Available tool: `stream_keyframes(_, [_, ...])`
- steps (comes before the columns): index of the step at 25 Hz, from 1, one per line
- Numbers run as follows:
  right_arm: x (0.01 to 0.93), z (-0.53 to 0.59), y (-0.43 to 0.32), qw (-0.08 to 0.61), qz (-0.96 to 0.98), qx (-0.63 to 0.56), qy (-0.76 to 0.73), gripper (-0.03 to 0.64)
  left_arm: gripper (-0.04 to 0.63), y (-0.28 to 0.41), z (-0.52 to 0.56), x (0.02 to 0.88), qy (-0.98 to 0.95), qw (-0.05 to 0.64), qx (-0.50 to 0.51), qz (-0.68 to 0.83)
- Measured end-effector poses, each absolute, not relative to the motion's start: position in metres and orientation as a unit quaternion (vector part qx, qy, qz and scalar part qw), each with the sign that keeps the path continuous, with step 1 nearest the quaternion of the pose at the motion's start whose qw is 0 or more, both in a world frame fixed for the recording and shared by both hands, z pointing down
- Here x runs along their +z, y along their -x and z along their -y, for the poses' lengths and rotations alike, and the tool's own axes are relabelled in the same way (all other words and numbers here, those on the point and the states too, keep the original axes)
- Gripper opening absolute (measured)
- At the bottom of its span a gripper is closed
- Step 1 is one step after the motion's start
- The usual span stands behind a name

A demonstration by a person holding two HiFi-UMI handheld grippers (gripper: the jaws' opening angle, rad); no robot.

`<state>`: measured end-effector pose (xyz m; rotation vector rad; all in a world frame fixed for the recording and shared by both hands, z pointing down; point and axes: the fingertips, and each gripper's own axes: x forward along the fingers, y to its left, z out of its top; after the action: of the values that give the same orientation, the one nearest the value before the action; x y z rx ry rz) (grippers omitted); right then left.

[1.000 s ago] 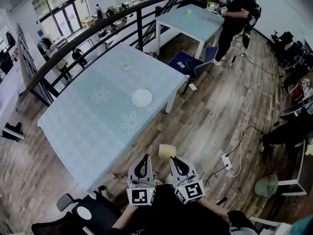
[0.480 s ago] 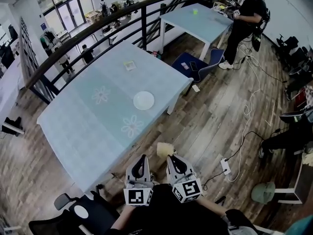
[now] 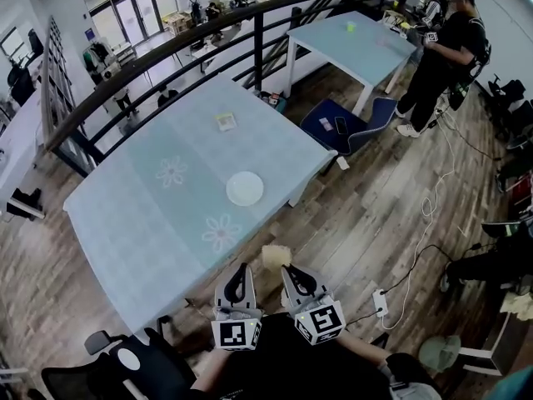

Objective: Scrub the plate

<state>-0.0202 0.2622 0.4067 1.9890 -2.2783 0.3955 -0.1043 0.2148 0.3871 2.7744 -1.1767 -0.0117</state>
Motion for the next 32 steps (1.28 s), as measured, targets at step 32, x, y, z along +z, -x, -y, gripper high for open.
stream_keyframes(32, [0.432, -0.155, -0.092, 0.055, 0.825, 0.159, -0.539, 0.026, 0.012, 0.000, -0.133, 0.413, -0.850, 0.070, 0.015, 0.522])
